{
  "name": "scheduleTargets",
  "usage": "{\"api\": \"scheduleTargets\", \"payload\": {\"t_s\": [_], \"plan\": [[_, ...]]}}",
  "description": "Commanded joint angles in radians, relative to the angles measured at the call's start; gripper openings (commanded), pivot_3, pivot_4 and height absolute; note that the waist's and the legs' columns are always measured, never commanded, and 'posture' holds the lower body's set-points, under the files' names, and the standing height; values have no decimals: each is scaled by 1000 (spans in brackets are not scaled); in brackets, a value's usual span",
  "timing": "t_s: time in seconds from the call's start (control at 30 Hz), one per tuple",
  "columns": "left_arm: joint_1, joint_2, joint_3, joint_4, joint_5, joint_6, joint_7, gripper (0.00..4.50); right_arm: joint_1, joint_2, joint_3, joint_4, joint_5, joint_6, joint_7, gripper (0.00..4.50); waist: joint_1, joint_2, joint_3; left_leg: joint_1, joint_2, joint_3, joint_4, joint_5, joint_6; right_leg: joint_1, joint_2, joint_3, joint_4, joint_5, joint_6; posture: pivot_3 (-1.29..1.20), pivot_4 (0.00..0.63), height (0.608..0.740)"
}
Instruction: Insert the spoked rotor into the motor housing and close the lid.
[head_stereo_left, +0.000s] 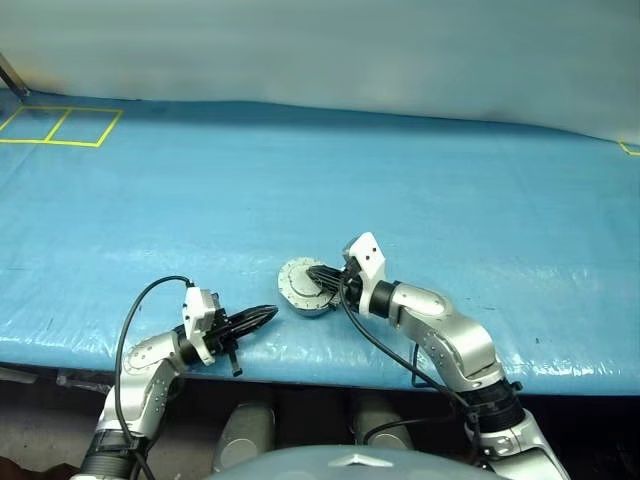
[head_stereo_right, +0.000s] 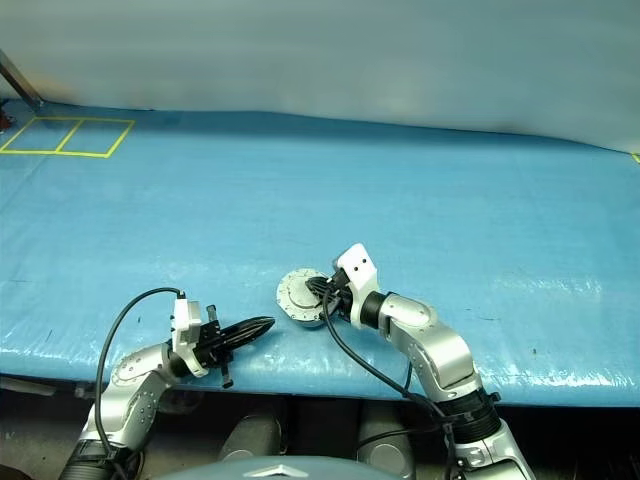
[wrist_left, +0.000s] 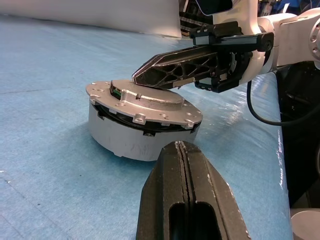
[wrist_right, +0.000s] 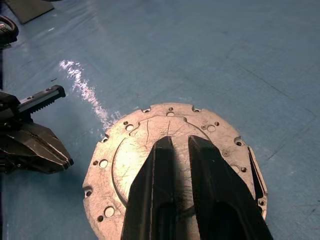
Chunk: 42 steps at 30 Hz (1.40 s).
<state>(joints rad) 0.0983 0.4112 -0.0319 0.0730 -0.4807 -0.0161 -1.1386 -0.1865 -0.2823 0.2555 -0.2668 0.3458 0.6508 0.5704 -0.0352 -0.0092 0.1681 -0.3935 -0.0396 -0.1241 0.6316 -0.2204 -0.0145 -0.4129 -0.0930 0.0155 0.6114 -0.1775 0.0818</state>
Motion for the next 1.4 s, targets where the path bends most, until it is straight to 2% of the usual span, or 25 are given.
{"api": "scheduleTargets", "payload": {"t_s": [0.03, 0.33, 0.67, 0.77, 0.87, 1.4], "plan": [[-7, 3, 9, -35, -7, -7, -6, 0, 11, -11, -3, -23, 8, -10, 19, 1606, 0, 0, 0, 0, 0, 0, 0, 0, 0, 0, 0, 0, 0, 0, 0, 0, 150, 740], [-27, -6, 1, -19, 5, -15, -6, 0, 18, -3, 25, -36, -42, -65, 1, 4487, 1, 0, 0, -1, 0, 0, 0, 0, 0, -1, 0, 0, 0, 0, 0, 0, 150, 740], [-28, -8, 7, -11, 16, -25, 4, 0, 21, -4, 52, -17, -98, -103, -7, 4487, 1, 0, 0, -1, 0, 0, 0, 0, 0, -1, 0, 0, 0, 0, 0, 0, 150, 740], [-27, -10, 7, -7, 17, -31, 6, 0, 24, -3, 51, -16, -105, -118, -2, 3921, 1, 0, 0, -1, 0, 0, 0, 0, 0, -1, 0, 0, 0, 0, 0, 0, 150, 740], [-27, -12, 6, -7, 17, -31, 7, 0, 26, -6, 51, -17, -112, -123, -4, 3040, 1, 0, 0, -1, 0, 0, 0, 0, 0, -1, 0, 0, 0, 0, 0, 0, 150, 740], [-38, -10, 5, -1, 13, -20, 0, 0, -6, -64, 60, -69, -139, -113, 22, 3027, 11, 0, 0, -1, 0, 0, 0, 0, 0, -1, 0, 0, 0, 0, 0, 0, 150, 740]]}}
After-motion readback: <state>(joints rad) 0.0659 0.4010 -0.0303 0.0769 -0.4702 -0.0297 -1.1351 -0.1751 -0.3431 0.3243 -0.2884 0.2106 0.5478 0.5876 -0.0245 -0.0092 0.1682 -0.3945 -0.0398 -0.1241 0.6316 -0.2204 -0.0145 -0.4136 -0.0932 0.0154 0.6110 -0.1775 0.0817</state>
